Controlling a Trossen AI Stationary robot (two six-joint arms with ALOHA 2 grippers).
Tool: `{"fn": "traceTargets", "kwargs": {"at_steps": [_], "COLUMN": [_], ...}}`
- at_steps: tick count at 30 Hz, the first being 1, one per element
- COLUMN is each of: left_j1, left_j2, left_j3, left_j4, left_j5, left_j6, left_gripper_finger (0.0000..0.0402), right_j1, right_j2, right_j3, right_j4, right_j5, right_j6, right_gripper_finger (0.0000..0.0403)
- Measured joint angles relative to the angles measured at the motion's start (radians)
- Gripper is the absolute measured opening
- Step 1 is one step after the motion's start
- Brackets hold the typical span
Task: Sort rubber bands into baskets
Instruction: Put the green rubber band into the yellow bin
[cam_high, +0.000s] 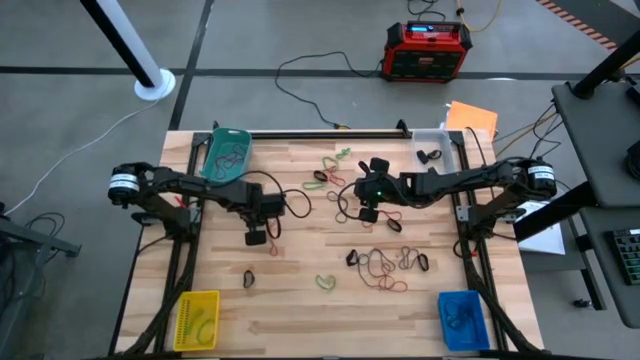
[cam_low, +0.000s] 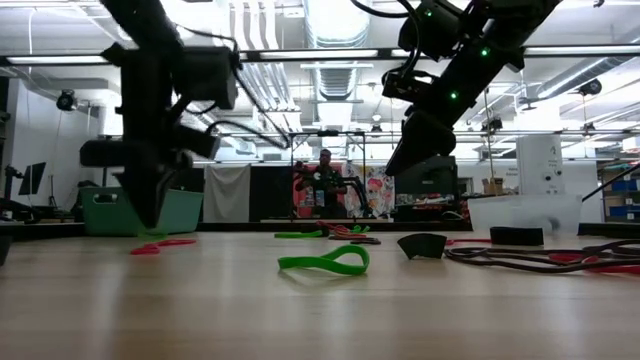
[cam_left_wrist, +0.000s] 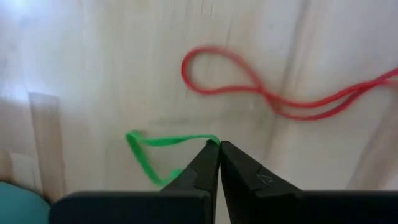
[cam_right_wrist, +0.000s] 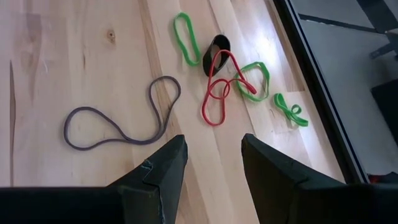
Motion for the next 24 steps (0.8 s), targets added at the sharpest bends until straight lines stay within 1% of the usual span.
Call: {"fn": "traceTargets", "kwargs": {"at_steps": [5, 12, 20, 24], "left_j1": [-0.038, -0.136, -0.318, -0.435], "left_j2": [-0.001, -0.003, -0.006, -0.006], "left_j3": [0.074, 0.192, 0.384, 0.485], "left_j4": [-0.058, -0.166, -0.294, -0.334], "left_j5": [0.061, 0.193, 0.388, 0.413], "left_j6": [-0.040, -0.139, -0.376, -0.460], "left_gripper_finger": [0.0000, 0.0000, 0.0000, 0.0000], "right_j1": [0.000, 0.000, 0.000, 0.000], "right_j2": [0.000, 0.000, 0.000, 0.000], "right_j3": [0.000, -0.002, -0.004, -0.004], "right_j4": [-0.001, -0.002, -0.001, 0.001], "right_j5": [0.000, 0.000, 0.000, 0.000], "right_j6": [0.000, 0.004, 0.004, 0.009], "right_gripper_finger": [0.0150, 0.0150, 0.0150, 0.0150]}}
